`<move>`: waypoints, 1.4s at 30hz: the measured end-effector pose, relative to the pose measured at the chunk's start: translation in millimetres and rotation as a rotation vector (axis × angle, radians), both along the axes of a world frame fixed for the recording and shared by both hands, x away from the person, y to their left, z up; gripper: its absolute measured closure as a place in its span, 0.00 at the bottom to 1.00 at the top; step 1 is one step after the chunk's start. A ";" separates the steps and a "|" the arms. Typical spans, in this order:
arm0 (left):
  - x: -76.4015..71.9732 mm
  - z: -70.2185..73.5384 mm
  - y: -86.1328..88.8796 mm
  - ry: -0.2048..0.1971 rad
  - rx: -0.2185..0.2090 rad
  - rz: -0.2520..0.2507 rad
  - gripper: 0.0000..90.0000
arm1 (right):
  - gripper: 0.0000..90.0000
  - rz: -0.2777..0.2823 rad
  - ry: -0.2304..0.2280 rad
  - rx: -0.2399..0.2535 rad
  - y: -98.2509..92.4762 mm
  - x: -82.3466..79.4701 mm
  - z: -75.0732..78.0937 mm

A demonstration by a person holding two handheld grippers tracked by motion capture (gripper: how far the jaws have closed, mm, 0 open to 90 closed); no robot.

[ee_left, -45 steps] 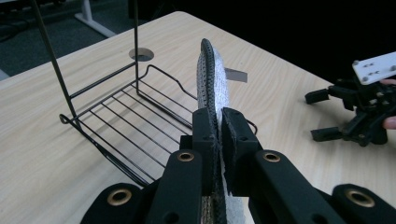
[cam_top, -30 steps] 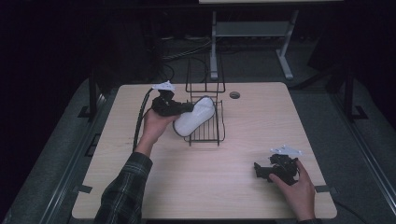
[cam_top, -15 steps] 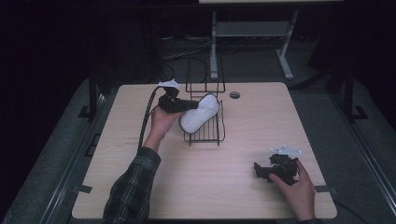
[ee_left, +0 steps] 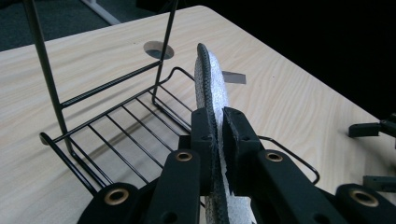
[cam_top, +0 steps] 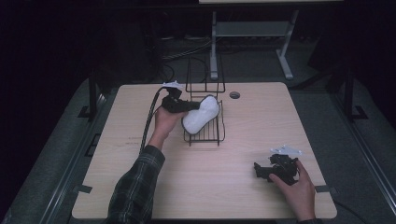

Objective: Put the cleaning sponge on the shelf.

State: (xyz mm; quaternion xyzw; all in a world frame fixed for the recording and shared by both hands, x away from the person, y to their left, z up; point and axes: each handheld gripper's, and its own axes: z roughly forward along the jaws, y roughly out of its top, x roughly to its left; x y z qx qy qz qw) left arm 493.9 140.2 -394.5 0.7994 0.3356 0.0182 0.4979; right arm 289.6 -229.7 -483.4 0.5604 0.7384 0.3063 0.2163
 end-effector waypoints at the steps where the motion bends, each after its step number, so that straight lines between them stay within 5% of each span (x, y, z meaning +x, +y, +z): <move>1: 1.0 -1.0 0.0 -0.004 0.014 0.001 0.92 | 0.00 0.000 0.000 0.000 0.0 0.0 0.0; 33: 14.5 -18.6 7.2 -0.014 0.162 0.091 0.84 | 0.00 0.000 0.000 0.000 0.0 0.0 0.0; 38: 5.8 -13.5 11.2 -0.017 0.147 0.063 0.98 | 0.00 0.000 0.000 0.000 0.0 0.0 0.0; 42: -3.8 -10.1 14.9 -0.020 0.148 0.042 0.99 | 0.00 0.001 0.000 0.000 0.0 0.0 0.0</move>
